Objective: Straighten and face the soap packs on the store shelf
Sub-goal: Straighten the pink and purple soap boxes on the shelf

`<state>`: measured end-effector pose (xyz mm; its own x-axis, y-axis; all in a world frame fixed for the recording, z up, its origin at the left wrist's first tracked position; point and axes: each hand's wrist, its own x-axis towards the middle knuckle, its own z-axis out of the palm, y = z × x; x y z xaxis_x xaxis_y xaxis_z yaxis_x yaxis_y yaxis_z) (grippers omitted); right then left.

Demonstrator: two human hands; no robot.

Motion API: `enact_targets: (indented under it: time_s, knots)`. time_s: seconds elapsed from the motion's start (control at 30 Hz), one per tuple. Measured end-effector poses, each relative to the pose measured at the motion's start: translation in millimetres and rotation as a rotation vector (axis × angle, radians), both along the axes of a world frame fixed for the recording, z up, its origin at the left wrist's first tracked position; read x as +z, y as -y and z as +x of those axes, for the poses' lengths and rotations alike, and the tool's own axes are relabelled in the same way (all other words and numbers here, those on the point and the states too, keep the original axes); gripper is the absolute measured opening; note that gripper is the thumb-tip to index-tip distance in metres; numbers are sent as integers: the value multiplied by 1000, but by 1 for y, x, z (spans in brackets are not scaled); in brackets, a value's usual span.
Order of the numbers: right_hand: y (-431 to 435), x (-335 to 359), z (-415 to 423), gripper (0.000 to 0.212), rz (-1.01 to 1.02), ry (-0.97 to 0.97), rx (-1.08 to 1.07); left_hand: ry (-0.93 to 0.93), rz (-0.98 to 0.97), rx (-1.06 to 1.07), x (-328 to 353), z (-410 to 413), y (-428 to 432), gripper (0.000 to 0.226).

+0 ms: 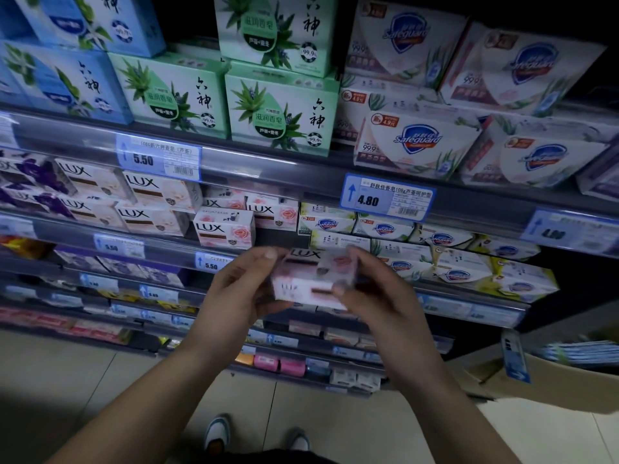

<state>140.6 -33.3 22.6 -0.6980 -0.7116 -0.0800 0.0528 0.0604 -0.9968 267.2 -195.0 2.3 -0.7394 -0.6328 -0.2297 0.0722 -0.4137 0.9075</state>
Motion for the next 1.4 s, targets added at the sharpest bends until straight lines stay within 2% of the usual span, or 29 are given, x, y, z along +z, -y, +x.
enact_targets:
  time_s: [0.1,0.23,0.37,0.43,0.57,0.7,0.87,0.93,1.1,1.2,1.4]
  knots:
    - [-4,-5,0,79,-11,-97,87,34,17,-59,-4,-1,2,43]
    - [-2,-11,0,87,-111,-232,85,-29,-5,-130,-11,-2,0,45]
    - [1,-12,1,82,-217,-245,75,-141,-17,-126,-13,-3,1,44]
    - [1,-15,1,70,-208,-266,41,-166,-139,-103,-10,-1,2,46]
    - [5,-23,0,50,-65,-288,-108,-91,-440,-3,-3,0,5,44]
    - [13,-33,5,27,0,-149,-121,-54,-597,53,4,-5,1,40]
    - [21,-40,10,35,38,-80,-116,-27,-655,89,6,-6,2,40]
    - [25,-40,10,32,32,-92,-158,2,-646,132,2,-1,7,40]
    - [34,-38,21,32,20,-127,-177,97,-645,199,-19,8,15,23]
    - [40,-39,33,40,58,-136,-120,168,-613,226,-31,10,21,36]
    - [55,-43,38,55,185,-147,-38,197,-641,204,-42,12,36,38]
